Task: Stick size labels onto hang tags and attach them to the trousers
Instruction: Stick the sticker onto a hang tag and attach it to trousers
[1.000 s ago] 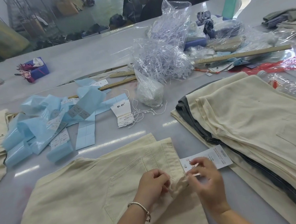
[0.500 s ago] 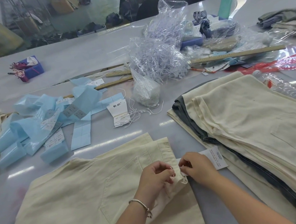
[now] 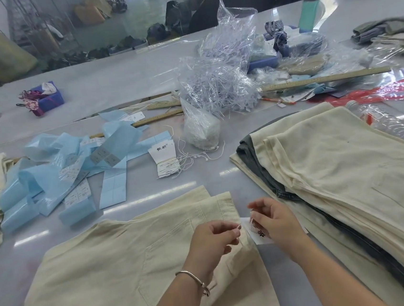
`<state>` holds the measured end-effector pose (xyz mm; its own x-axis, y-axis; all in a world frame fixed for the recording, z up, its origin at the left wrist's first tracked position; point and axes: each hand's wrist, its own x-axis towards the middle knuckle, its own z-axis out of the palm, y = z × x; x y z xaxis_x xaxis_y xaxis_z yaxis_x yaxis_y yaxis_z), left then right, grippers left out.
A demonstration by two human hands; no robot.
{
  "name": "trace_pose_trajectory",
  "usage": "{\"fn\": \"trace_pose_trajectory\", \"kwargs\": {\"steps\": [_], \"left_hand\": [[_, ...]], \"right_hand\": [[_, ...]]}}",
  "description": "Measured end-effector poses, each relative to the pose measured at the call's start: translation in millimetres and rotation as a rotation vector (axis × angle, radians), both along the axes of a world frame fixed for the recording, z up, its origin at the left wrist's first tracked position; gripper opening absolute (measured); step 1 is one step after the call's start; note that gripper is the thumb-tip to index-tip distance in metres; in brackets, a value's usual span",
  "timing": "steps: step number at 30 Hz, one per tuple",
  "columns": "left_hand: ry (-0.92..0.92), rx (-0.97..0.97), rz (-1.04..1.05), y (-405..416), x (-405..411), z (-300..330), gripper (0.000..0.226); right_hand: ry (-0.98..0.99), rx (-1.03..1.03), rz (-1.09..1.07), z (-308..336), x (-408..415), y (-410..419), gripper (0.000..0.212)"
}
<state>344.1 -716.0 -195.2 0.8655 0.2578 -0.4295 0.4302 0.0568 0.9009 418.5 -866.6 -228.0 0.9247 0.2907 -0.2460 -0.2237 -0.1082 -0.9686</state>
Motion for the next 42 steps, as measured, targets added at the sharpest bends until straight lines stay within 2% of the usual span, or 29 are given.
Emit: {"fn": "trace_pose_trajectory", "kwargs": {"steps": [7, 11, 15, 34, 38, 42], "left_hand": [[-0.226, 0.249, -0.087, -8, 6, 11, 0.016], [-0.233, 0.331, -0.148, -9, 6, 11, 0.025], [-0.228, 0.334, -0.143, -11, 6, 12, 0.027], [-0.288, 0.361, -0.070, -15, 0, 11, 0.028], [-0.344, 0.481, -0.064, -18, -2, 11, 0.024], [-0.374, 0.498, -0.082, -16, -2, 8, 0.021]], "right_hand": [[0.203, 0.247, 0.020, 20, -7, -10, 0.006], [0.328, 0.340, 0.046, 25, -9, -11, 0.011], [0.383, 0.417, 0.082, 27, -12, -8, 0.008], [0.426, 0.526, 0.055, 29, -17, -4, 0.008], [0.365, 0.468, -0.006, 29, -23, -1, 0.008], [0.290, 0.397, -0.032, 27, -28, 1, 0.012]]}}
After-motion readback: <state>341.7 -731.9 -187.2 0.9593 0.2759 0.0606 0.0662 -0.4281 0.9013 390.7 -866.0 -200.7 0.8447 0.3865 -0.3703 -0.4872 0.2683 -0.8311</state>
